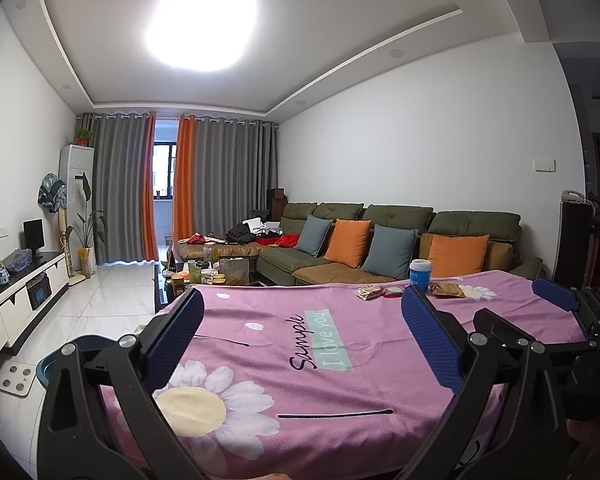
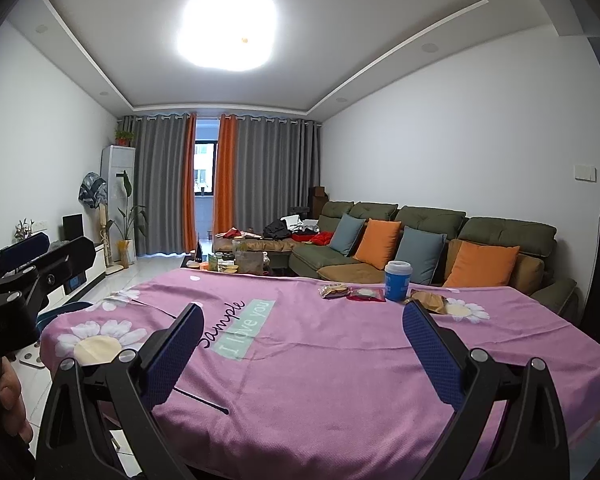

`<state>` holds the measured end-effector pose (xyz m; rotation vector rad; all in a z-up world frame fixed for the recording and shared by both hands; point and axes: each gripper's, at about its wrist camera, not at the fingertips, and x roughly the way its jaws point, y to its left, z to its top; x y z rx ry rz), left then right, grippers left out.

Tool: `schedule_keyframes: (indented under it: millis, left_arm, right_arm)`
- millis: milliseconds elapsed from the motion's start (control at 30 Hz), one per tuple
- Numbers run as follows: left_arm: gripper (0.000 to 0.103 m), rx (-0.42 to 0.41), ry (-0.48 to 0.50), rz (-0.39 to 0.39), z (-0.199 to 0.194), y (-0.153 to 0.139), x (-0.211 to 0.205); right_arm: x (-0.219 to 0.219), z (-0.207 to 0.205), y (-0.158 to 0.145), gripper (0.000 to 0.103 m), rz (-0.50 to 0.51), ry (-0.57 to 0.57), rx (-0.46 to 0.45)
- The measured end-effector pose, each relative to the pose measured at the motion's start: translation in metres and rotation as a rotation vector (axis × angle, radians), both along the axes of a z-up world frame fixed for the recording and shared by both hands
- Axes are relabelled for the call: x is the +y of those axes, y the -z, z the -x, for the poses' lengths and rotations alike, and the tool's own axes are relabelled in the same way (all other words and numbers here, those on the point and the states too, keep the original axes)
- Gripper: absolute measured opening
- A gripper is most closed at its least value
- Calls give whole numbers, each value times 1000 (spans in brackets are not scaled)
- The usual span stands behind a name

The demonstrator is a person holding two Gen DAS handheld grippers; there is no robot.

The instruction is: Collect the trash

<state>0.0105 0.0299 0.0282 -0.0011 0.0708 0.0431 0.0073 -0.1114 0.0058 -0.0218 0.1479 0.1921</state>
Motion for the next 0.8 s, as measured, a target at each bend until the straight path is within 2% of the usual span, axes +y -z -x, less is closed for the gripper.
schedule_keyframes:
  millis: [800]
  left_arm:
    - [97,-10,64,8,-5,3,-2]
  right_arm:
    - [2,3,-2,96,40,46,-13]
